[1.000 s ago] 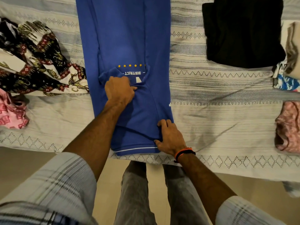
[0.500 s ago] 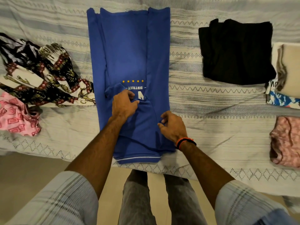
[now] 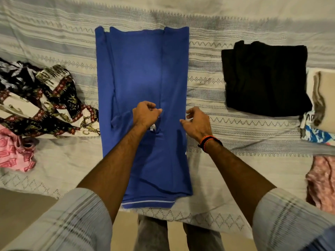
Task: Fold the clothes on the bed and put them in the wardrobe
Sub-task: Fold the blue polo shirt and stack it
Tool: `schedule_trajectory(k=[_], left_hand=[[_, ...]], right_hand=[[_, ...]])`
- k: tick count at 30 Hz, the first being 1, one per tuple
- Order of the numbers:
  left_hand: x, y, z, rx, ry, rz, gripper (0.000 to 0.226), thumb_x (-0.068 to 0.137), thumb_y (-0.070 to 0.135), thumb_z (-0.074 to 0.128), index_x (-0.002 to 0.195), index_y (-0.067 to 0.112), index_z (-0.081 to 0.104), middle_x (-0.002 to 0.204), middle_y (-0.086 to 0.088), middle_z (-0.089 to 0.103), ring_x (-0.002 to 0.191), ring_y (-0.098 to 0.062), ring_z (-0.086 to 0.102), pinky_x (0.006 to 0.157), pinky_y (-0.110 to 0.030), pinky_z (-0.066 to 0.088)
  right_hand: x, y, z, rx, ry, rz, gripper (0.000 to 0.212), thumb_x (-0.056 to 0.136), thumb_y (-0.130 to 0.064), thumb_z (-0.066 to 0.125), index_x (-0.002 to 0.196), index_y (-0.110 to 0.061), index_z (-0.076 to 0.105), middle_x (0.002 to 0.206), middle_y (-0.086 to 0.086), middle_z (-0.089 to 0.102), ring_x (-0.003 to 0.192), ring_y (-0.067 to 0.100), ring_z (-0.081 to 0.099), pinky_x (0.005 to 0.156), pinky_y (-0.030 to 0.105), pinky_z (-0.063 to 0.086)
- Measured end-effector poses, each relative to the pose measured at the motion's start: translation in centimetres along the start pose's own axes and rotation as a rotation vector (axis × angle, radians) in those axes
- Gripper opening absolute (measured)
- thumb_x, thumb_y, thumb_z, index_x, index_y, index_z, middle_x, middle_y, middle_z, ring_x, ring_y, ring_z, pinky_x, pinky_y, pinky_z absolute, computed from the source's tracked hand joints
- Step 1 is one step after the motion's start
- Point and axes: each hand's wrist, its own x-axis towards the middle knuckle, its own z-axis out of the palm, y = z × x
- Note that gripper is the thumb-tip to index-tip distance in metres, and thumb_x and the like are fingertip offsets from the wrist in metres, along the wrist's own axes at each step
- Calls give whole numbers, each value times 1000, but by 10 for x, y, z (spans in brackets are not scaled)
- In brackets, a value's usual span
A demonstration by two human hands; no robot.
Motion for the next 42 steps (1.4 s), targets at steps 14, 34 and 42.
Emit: schedule_trajectory(k=[14, 34, 42], left_hand=[[64, 3, 7, 127, -29, -89, 27, 72, 12, 70, 95, 26, 65, 101, 3, 71, 96, -17, 66, 76, -25, 53], [181, 117, 26, -203, 53, -13, 37, 72, 33, 85, 101, 13, 70, 91, 1, 74, 91, -15, 69, 86, -39, 58], [229, 158, 24, -298, 48, -9, 26, 67, 40, 87, 77, 24, 69, 85, 2, 74, 88, -18, 71, 80, -40, 60]], right_hand=[[52, -9, 18, 82, 126, 206, 37, 72, -14, 79, 99, -21, 54, 80, -5, 66, 78, 14, 65, 77, 38, 57], [201, -81, -27, 154, 216, 16, 26, 83, -28, 73, 106, -18, 65, 87, -9, 66, 84, 14, 66, 86, 36, 57], [266, -113, -40, 242, 225, 40, 34, 83, -37, 75, 107, -14, 68, 87, -7, 69, 86, 10, 66, 85, 28, 55]])
